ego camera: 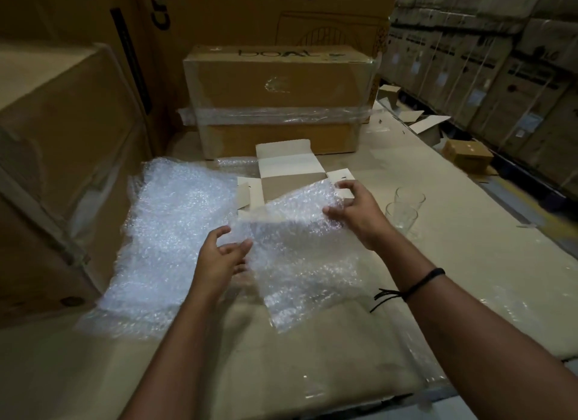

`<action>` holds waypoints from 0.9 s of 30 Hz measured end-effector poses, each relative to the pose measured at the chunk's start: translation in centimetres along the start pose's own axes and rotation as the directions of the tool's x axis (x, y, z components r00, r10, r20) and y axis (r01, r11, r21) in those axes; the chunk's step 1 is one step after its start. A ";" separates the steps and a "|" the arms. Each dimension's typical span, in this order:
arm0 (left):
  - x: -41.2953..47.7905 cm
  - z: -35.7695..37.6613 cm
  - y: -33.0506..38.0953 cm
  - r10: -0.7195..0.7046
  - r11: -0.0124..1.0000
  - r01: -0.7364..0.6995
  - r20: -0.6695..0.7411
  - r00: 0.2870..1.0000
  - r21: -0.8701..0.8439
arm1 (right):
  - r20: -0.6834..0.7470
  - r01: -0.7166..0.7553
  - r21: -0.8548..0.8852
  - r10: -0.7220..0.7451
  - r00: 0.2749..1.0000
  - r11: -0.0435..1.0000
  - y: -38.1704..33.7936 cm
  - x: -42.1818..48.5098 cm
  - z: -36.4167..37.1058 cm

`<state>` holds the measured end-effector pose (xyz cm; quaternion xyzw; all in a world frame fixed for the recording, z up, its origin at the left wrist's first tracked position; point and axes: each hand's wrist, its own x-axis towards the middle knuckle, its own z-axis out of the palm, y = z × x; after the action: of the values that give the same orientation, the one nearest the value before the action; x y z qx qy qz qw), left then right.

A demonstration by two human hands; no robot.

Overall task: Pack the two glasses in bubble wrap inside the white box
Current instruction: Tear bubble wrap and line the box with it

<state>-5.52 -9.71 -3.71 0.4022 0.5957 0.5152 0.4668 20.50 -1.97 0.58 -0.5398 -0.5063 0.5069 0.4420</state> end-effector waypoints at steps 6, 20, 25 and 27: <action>4.1 3.0 2.6 0.210 0.975 -0.220 -0.206 0.956 -0.027 | -0.189 0.032 -0.057 -0.043 0.981 0.998 -1.6 2.5 -0.6; 13.4 6.9 3.0 0.174 0.421 -0.244 0.186 0.967 0.874 | 0.288 0.241 -0.893 0.071 0.955 0.381 -2.8 13.1 -2.7; 12.1 6.2 3.2 0.183 0.394 -0.229 0.168 0.969 0.890 | 0.341 0.328 -0.925 0.040 0.939 0.194 -1.0 13.1 -2.5; 11.5 5.8 3.1 0.179 0.411 -0.219 0.158 0.971 0.885 | 0.358 0.345 -0.922 0.047 0.933 0.175 -1.1 12.6 -2.6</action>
<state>-2.70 3.18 -2.44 0.6654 0.7165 0.1650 0.1294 22.69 10.81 0.67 -0.5572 -0.8236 0.0990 -0.0385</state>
